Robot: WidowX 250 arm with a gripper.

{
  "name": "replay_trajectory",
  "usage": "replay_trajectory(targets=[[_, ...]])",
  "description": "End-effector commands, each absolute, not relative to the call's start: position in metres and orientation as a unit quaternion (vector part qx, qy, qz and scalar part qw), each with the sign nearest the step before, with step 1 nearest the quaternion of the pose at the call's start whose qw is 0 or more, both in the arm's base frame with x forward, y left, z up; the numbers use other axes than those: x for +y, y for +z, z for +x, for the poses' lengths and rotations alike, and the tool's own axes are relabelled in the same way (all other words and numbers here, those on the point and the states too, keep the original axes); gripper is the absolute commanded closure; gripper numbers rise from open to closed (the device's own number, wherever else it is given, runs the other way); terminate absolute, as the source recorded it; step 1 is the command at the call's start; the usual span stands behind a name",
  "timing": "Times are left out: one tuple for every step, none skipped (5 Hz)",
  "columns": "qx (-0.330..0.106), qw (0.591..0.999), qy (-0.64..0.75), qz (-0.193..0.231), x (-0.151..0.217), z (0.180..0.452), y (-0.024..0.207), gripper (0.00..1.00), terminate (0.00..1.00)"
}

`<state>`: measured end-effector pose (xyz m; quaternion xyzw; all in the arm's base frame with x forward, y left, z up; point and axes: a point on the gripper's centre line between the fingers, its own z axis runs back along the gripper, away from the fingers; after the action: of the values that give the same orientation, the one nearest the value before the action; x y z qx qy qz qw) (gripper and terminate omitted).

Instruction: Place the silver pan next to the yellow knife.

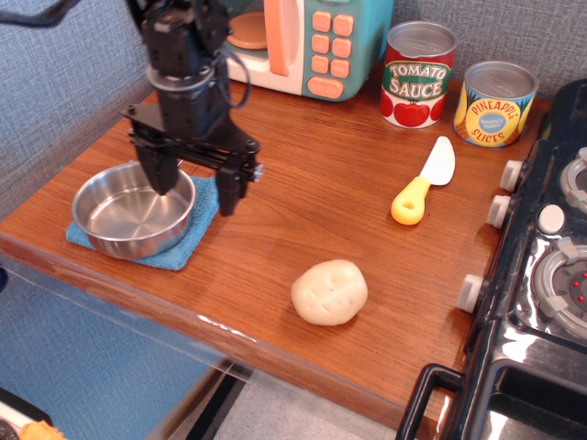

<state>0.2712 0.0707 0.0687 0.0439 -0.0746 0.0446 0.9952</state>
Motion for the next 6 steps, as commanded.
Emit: replay_trajectory(targets=[[-0.054,0.995,0.059,0.066,0.086,0.277,0.055,0.0,0.0],[-0.049,0.996,0.065,0.026,0.096,0.276,0.039,0.0,0.0],[-0.051,0.996,0.061,0.031,0.096,0.277,0.039,0.0,0.0],[-0.048,0.997,0.057,0.028,0.094,0.277,0.036,1.0,0.0],[-0.053,0.996,0.059,0.029,0.094,0.277,0.04,1.0,0.0],[-0.052,0.997,0.056,0.029,0.093,0.277,0.041,1.0,0.0]])
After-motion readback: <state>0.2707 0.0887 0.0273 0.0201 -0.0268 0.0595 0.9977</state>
